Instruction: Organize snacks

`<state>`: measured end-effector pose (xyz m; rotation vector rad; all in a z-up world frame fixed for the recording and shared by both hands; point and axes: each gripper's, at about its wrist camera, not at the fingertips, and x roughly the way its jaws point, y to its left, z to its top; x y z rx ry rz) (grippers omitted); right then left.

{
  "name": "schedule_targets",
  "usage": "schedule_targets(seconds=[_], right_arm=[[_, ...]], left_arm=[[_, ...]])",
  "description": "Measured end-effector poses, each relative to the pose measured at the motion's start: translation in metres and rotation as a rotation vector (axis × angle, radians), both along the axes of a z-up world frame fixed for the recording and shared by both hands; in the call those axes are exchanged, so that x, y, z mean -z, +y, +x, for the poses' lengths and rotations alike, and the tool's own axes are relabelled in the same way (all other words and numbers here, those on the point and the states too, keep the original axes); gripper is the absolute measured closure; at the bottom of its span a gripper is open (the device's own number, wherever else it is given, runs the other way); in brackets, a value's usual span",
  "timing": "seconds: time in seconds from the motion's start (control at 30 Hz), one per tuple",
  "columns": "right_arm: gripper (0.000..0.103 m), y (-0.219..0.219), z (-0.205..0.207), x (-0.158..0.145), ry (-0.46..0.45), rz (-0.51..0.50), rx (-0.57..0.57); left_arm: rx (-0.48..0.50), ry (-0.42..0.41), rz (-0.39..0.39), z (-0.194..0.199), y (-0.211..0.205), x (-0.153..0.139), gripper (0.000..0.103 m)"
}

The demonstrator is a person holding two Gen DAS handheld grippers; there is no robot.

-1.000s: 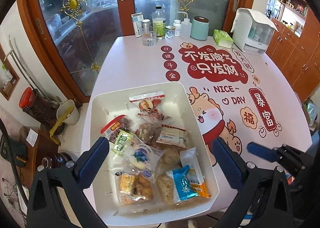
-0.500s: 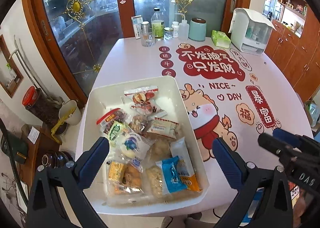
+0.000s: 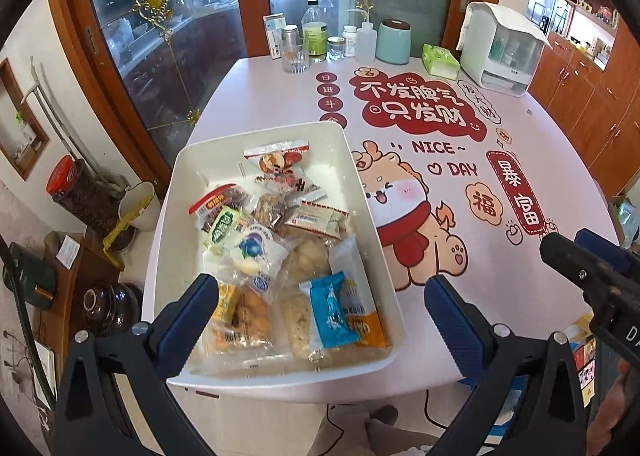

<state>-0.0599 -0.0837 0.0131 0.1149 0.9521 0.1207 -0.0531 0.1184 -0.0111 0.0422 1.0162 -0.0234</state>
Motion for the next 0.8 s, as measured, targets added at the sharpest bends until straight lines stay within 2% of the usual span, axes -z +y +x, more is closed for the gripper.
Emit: schedule_targets(seconds=[0.8], right_arm=[[0.036,-0.007,-0.021,-0.015,-0.065,-0.051,0.021]], left_arm=[[0.061,0.020,-0.046,-0.021,-0.025,0.003,0.001]])
